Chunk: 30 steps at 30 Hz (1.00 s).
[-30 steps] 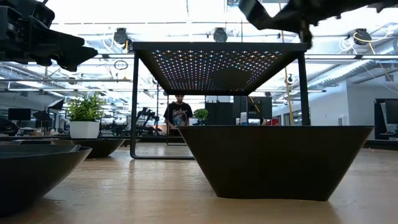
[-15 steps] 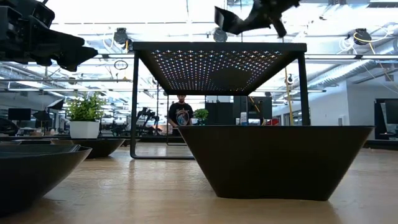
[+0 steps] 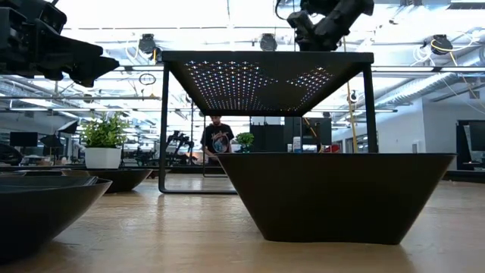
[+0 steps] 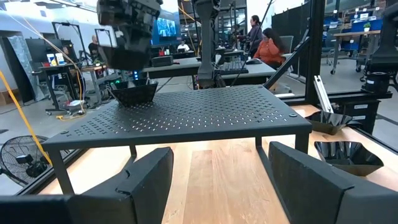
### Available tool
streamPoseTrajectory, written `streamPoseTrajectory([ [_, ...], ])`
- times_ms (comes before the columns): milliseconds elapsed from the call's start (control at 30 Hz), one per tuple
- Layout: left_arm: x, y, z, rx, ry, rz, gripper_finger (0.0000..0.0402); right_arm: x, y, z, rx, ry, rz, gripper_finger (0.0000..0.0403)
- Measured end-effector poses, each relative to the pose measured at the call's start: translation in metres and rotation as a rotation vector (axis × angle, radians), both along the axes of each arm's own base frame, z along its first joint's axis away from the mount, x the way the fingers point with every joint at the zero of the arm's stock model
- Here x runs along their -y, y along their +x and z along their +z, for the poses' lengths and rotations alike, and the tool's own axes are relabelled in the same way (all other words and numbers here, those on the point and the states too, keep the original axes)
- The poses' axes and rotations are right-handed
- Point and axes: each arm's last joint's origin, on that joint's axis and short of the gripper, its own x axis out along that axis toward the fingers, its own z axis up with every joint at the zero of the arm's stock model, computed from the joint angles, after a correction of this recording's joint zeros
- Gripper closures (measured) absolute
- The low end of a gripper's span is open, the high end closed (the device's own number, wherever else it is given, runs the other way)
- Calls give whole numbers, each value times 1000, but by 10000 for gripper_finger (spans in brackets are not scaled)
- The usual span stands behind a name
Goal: Pick & Place Mini shaped plates
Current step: Stack the black distorted square plate on top of the black distorted square plate on the shelf
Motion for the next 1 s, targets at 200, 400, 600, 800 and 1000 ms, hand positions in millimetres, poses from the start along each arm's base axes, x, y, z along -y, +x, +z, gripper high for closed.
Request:
streamPoseTrajectory([
  [200,0,0,0,0,0,0,133,0,0,-2,-13,26,-20,403],
  [400,0,0,0,0,0,0,133,-1,-1,-3,-25,56,-46,403],
  [600,0,0,0,0,0,0,133,-1,-1,-3,-25,76,-69,403],
  [800,0,0,0,0,0,0,133,-1,-2,-3,-27,83,-74,403],
  [1000,0,0,0,0,0,0,133,-3,0,-4,-29,79,-60,403],
])
